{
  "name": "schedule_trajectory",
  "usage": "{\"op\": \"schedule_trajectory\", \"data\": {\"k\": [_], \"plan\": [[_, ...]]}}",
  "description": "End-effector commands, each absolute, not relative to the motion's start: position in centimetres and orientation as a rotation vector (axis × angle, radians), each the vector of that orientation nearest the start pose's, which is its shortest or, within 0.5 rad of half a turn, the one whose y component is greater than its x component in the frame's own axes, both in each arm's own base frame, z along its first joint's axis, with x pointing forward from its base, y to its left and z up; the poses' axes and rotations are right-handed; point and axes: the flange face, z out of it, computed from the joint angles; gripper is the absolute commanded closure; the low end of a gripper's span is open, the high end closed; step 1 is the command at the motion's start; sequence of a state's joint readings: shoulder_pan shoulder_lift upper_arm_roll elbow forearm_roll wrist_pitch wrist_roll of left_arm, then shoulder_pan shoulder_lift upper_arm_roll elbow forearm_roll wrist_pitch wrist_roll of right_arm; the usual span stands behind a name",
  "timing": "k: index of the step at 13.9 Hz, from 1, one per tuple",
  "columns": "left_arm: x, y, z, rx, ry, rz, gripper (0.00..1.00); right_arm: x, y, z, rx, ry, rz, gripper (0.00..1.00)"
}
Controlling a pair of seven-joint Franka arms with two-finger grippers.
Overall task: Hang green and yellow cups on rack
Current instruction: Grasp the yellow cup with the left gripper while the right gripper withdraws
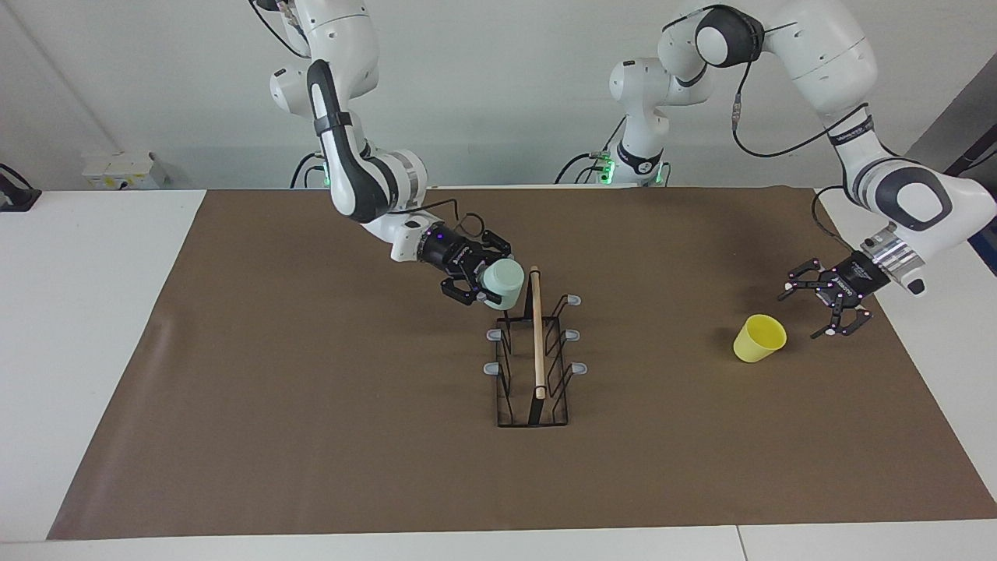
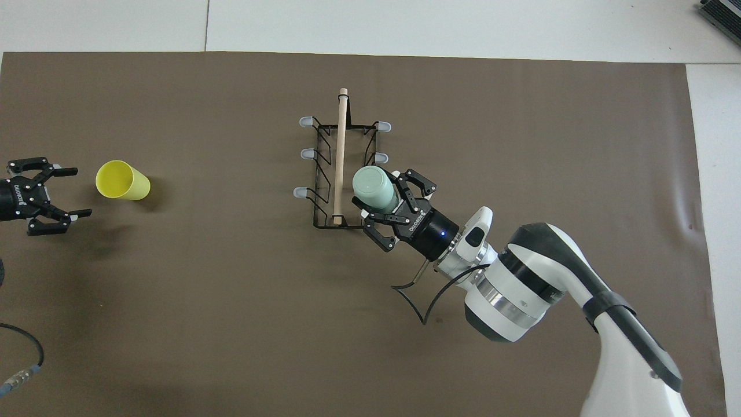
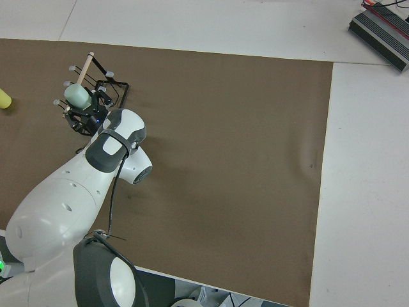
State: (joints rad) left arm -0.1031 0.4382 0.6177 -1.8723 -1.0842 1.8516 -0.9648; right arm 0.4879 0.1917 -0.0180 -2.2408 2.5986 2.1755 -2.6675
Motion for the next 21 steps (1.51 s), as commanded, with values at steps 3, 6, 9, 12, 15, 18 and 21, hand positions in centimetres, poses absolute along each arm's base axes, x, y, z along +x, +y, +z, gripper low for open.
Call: {"op": "schedule_trajectory", "data": {"k": [3, 6, 9, 12, 15, 18, 21], "plan": [[55.7, 18.3, 27.7, 1.136, 2.172, -0.489, 0.00, 49.5, 27.5, 29.1, -1.721, -0.596, -1.663, 1.00], [54.9, 16.8, 27.1, 1.074, 2.161, -0.519, 0.00, 49.4, 27.5, 28.2, -1.744, -0.620, -1.659, 0.61], [54.3, 14.3, 26.1, 1.024, 2.135, -0.518, 0.00, 49.3, 27.1, 28.0, -1.757, -0.643, -1.668, 0.00], [54.8, 12.9, 26.1, 1.027, 2.086, -0.497, 0.00, 49.6, 26.7, 28.8, -1.747, -0.633, -1.687, 0.00], [54.7, 12.1, 25.9, 1.032, 2.046, -0.471, 0.00, 49.4, 25.0, 32.8, -1.823, -0.636, -1.698, 0.00], [54.7, 10.8, 25.7, 1.115, 1.979, -0.435, 0.00, 49.5, 22.1, 36.7, -1.940, -0.662, -1.692, 0.00], [54.9, 9.6, 26.0, 1.224, 1.895, -0.380, 0.00, 52.2, 17.0, 39.7, -2.024, -0.880, -1.694, 0.00]]}}
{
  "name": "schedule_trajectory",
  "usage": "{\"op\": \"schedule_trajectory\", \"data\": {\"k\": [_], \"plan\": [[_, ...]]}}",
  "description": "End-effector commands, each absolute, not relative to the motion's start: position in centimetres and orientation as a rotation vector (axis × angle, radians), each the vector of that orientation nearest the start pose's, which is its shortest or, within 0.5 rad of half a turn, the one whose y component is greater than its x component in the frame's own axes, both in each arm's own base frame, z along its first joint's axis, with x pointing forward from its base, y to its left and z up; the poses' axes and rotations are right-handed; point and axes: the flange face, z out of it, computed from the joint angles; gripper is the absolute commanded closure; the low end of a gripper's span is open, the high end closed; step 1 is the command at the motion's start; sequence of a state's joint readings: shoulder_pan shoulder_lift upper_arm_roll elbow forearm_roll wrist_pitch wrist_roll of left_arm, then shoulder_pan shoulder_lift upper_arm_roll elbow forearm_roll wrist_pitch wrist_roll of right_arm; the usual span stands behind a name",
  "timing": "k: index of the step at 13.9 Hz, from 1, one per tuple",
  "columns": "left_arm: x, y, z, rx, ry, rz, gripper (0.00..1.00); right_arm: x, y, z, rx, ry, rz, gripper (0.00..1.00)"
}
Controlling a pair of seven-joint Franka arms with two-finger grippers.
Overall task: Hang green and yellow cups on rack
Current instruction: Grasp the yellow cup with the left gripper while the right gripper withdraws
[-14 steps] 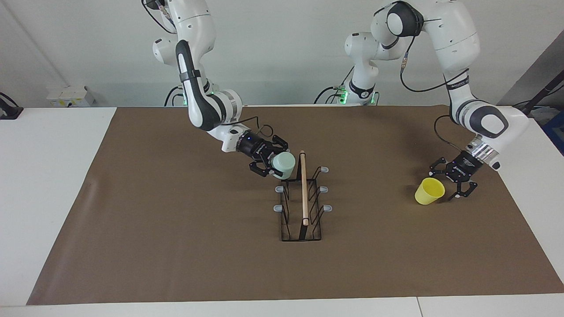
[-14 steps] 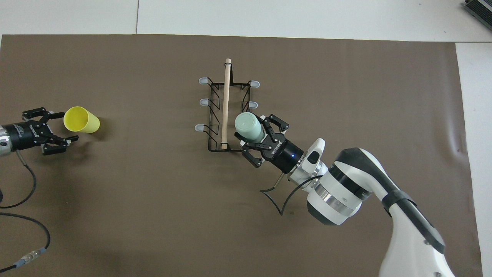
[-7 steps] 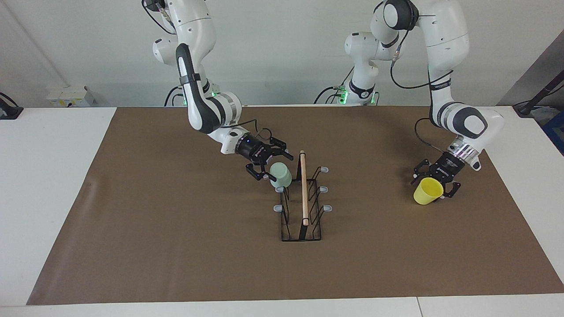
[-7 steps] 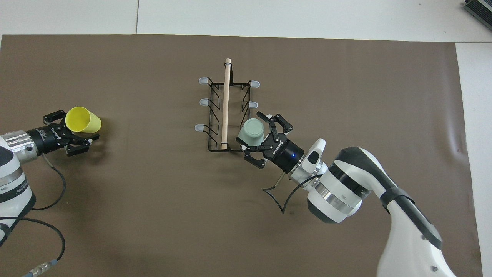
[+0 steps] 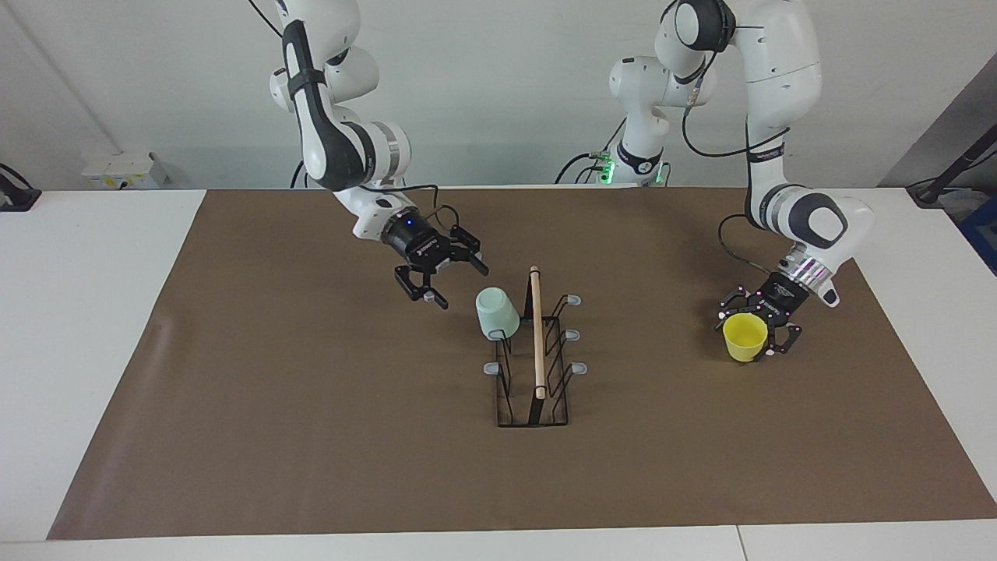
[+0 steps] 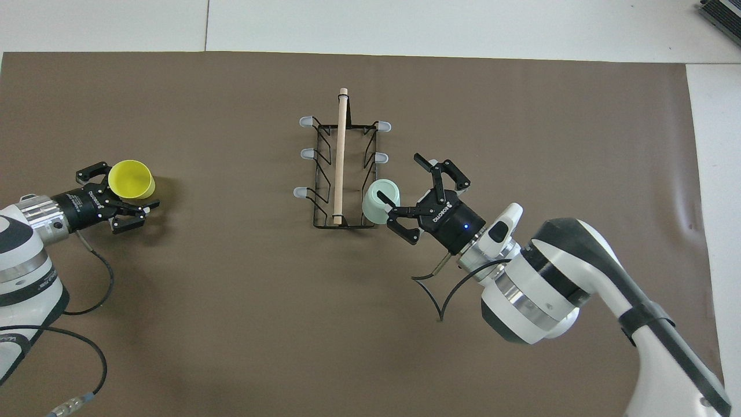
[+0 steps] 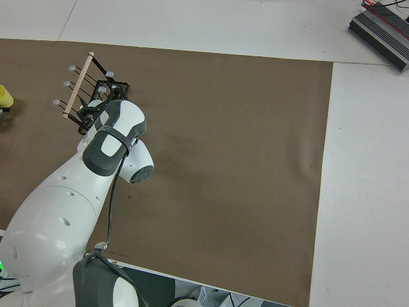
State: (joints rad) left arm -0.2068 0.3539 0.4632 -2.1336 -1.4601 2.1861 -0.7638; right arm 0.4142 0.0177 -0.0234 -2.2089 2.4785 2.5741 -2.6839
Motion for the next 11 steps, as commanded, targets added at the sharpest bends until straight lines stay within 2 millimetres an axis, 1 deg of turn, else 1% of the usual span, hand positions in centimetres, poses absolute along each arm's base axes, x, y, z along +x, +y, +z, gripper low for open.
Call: {"op": "schedule_trajectory", "data": {"k": [1, 2, 3, 4, 5, 6, 7, 9, 10, 11], "plan": [[54.9, 9.4, 25.9, 1.270, 1.862, -0.356, 0.18, 53.1, 15.7, 40.6, -2.046, -0.955, -1.678, 0.00], [55.0, 9.4, 26.1, 1.280, 1.847, -0.354, 0.56, 53.7, 14.6, 41.1, -2.075, -0.996, -1.645, 0.00], [55.1, 9.3, 26.5, 1.301, 1.820, -0.337, 1.00, 54.4, 12.9, 41.6, -2.107, -1.042, -1.616, 0.00], [55.3, 8.9, 27.4, 1.340, 1.770, -0.309, 1.00, 55.3, 10.7, 42.1, -2.142, -1.106, -1.588, 0.00], [55.4, 9.0, 28.3, 1.351, 1.746, -0.284, 1.00, 56.0, 8.7, 42.5, -2.175, -1.184, -1.551, 0.00], [55.8, 9.0, 29.7, 1.343, 1.729, -0.268, 1.00, 56.5, 7.0, 43.0, -2.215, -1.238, -1.503, 0.00], [56.2, 8.7, 31.7, 1.345, 1.697, -0.249, 1.00, 56.9, 5.4, 43.0, -2.256, -1.280, -1.453, 0.00], [56.3, 8.5, 35.4, 1.358, 1.653, -0.176, 1.00, 57.5, 3.1, 42.9, -2.328, -1.330, -1.369, 0.00], [56.6, 7.4, 36.5, 1.410, 1.627, -0.161, 1.00, 57.6, 2.0, 43.1, -2.359, -1.361, -1.339, 0.00], [57.1, 7.1, 38.1, 1.426, 1.613, -0.139, 1.00, 57.8, 1.0, 42.9, -2.391, -1.395, -1.298, 0.00]]}}
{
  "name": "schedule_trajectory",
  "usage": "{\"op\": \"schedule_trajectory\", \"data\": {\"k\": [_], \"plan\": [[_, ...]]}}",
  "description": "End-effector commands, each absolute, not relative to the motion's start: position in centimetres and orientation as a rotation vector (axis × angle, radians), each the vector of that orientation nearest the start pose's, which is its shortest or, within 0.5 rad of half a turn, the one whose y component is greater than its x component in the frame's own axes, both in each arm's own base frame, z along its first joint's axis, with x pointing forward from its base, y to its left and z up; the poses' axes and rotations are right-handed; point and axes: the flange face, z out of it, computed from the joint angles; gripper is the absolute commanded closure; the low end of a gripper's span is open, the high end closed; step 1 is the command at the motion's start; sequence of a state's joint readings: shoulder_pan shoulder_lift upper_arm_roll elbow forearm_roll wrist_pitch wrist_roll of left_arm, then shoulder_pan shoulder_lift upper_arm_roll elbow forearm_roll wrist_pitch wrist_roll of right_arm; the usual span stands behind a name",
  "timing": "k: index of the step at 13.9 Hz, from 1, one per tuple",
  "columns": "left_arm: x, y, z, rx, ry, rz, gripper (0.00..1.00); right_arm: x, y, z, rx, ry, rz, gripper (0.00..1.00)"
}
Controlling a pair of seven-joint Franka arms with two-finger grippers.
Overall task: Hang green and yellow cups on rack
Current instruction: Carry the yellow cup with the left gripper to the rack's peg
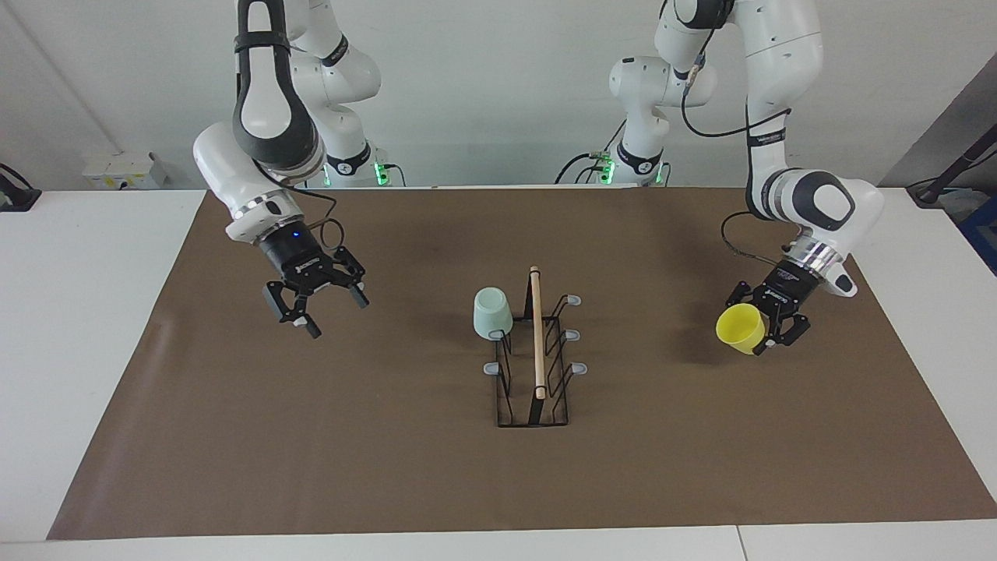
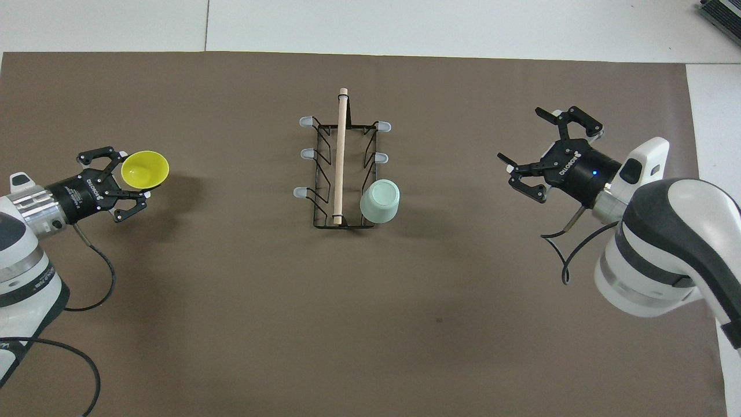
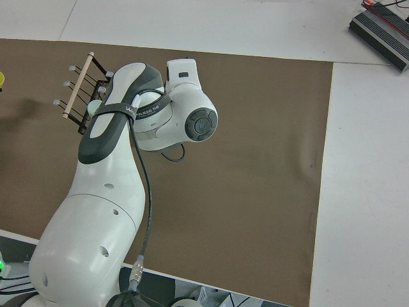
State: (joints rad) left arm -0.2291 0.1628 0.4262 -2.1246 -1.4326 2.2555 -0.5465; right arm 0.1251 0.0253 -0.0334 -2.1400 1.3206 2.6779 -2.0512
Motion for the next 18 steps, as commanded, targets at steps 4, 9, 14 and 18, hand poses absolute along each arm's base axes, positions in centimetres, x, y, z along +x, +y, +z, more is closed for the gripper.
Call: {"op": "schedule_trajectory", "data": {"k": [4, 9, 14, 18], "plan": [[59.8, 3.7, 43.3, 1.610, 1.602, -0.117, 1.00, 58.2, -2.1, 43.5, -2.500, -1.517, -1.139, 0.00], [60.7, -5.3, 44.3, 2.004, 1.457, 0.061, 1.00, 57.8, -4.5, 47.2, -2.621, -1.658, -0.742, 0.00], [59.6, -17.0, 45.3, 2.527, 1.241, 0.349, 1.00, 57.6, -4.1, 52.8, -2.830, -1.619, -0.354, 0.00], [57.0, -24.2, 45.5, 2.682, 1.134, 0.717, 1.00, 57.2, -3.3, 55.0, -2.992, -1.390, -0.205, 0.00]]}}
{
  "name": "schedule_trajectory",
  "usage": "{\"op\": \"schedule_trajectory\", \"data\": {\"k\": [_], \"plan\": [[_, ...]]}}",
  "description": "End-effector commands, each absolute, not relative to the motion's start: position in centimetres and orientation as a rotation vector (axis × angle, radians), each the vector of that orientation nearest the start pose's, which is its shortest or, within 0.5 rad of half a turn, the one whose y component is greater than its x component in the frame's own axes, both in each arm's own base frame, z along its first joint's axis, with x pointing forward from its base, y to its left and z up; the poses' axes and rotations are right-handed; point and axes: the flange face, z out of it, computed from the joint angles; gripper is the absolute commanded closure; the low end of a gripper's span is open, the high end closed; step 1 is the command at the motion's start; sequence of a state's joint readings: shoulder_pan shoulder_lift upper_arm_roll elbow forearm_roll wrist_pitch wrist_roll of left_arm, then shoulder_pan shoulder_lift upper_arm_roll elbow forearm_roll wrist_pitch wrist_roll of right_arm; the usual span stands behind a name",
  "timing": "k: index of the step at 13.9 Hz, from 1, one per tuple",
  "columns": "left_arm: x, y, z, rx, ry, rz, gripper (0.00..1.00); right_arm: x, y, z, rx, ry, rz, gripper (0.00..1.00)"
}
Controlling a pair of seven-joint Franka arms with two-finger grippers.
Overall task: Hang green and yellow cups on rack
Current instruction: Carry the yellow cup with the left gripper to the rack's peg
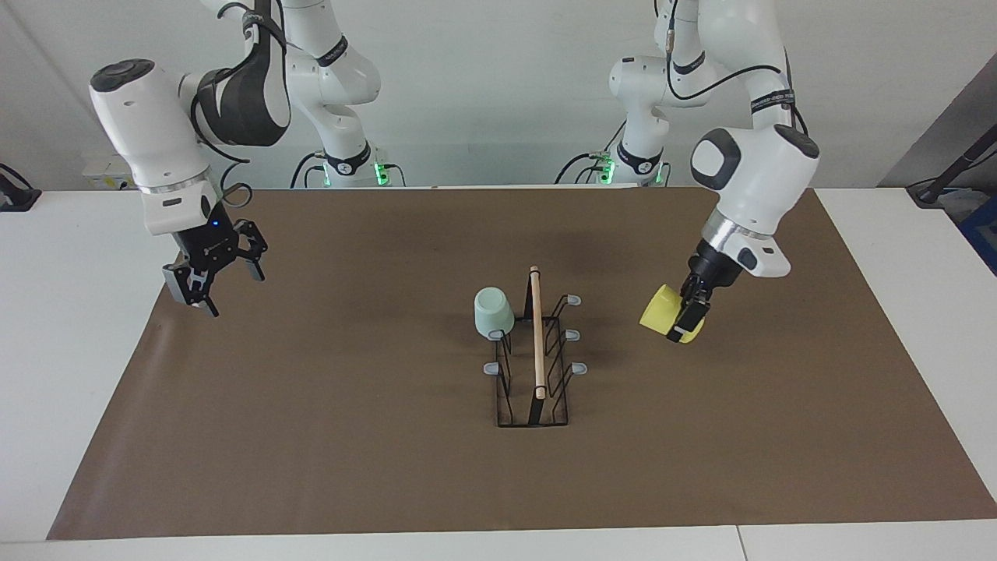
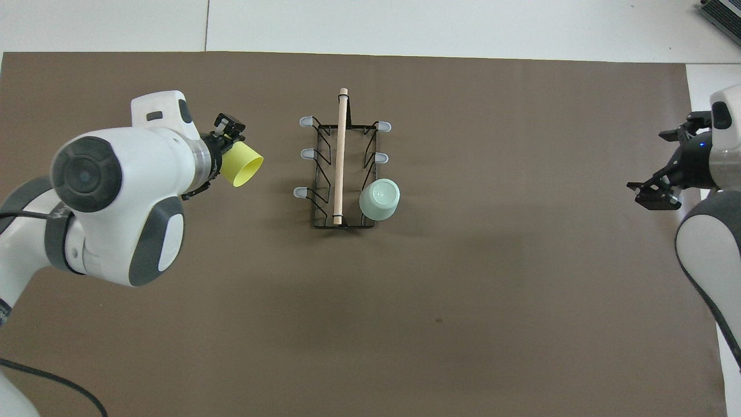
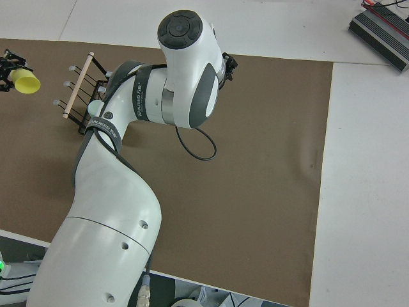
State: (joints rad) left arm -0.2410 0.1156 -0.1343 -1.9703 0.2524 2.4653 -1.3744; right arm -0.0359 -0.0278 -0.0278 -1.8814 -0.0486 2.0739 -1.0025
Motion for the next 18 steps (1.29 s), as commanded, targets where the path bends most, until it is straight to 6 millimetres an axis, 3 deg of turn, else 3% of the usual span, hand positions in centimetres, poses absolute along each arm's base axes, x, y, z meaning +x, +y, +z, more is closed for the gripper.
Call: {"op": "schedule_trajectory", "data": {"k": [1, 3, 5, 8, 14, 18], "plan": [[56.4, -25.5, 45.3, -2.920, -1.181, -0.848, 1.00, 57.0, -2.5, 55.4, -3.041, -1.295, -0.175, 0.00], [54.9, -28.0, 45.3, -2.896, -1.097, -0.947, 1.00, 56.7, -1.6, 56.3, -3.156, -1.006, -0.135, 0.00], [53.5, -30.1, 45.2, -2.886, -0.970, -1.036, 1.00, 56.4, -1.1, 57.2, -3.244, -0.575, -0.118, 0.00], [51.4, -31.8, 44.5, -2.858, -0.834, -1.075, 1.00, 55.9, -1.0, 58.8, -3.194, -0.023, -0.092, 0.00], [48.2, -32.8, 43.3, -2.769, -0.806, -1.189, 1.00, 53.6, -3.8, 63.8, -3.077, 0.163, 0.097, 0.00], [45.6, -34.5, 42.2, -2.722, -0.792, -1.282, 1.00, 53.7, -2.4, 62.6, -3.097, 0.197, 0.105, 0.00]]}}
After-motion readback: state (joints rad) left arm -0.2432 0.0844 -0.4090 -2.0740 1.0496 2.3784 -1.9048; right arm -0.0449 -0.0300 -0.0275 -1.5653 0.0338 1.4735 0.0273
